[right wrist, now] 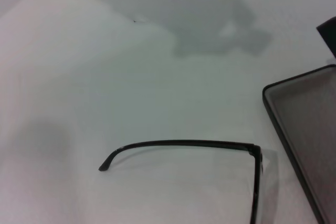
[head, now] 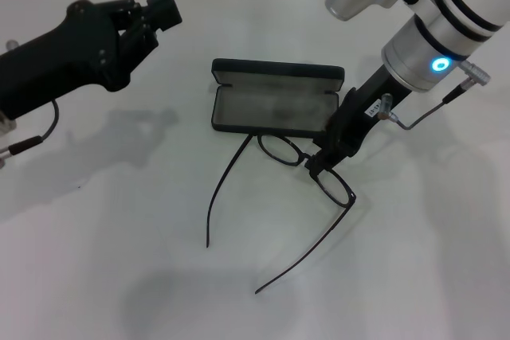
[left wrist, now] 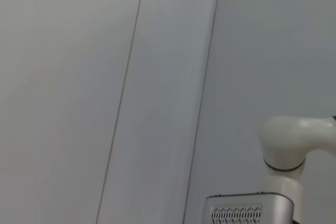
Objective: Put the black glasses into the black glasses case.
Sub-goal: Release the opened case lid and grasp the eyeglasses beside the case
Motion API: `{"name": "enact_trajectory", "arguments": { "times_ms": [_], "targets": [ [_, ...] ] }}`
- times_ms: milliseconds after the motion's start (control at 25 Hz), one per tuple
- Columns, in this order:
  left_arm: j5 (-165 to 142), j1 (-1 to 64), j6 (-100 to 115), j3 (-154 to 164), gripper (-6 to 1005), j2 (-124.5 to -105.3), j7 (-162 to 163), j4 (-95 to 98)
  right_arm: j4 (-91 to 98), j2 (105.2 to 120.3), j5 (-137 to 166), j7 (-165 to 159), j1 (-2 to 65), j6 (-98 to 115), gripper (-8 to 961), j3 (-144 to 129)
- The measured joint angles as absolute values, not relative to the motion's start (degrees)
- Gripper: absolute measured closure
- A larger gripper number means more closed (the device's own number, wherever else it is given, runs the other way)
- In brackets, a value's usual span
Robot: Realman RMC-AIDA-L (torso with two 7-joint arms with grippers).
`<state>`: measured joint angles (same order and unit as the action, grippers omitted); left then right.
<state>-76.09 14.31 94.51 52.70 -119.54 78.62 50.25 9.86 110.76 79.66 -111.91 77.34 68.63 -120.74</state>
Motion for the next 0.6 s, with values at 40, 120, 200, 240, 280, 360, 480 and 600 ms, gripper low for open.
{"name": "enact_trajectory", "arguments": {
  "times_ms": [40, 120, 200, 240, 280, 360, 480, 600],
  "targets": [
    [-76.04, 14.28, 94.54, 52.69, 951, -119.48, 78.15, 49.56, 10.12, 110.76, 79.79, -112.32, 77.34, 68.58, 472, -120.73],
    [-75.95, 14.32, 94.57, 52.68, 951, -119.3, 77.42, 48.39, 10.35, 110.76, 79.81, -112.82, 77.3, 68.5, 475, -120.72],
    [-75.88, 14.4, 94.59, 52.67, 951, -119.19, 76.85, 47.71, 10.44, 110.76, 79.82, -113.49, 77.29, 68.44, 478, -120.67],
    [-75.87, 14.43, 94.6, 52.66, 951, -119.16, 76.6, 47.49, 10.45, 110.76, 79.83, -113.84, 77.31, 68.42, 479, -120.65],
    [-75.87, 14.42, 94.61, 52.65, 951, -119.14, 76.41, 47.39, 10.45, 110.75, 79.84, -114.09, 77.34, 68.41, 479, -120.64],
    [-75.82, 14.35, 94.67, 52.64, 951, -119.12, 76.2, 47.35, 10.48, 110.75, 79.84, -114.73, 77.48, 68.41, 479, -120.62],
    [-75.78, 14.25, 94.8, 52.64, 951, -119.12, 76.1, 47.26, 10.78, 110.74, 79.83, -115.35, 77.55, 68.42, 478, -120.61],
    [-75.81, 14.22, 95.25, 52.64, 951, -119.09, 76.05, 47.23, 11.06, 110.74, 79.84, -116.25, 77.57, 68.42, 478, -120.58]
  ]
}}
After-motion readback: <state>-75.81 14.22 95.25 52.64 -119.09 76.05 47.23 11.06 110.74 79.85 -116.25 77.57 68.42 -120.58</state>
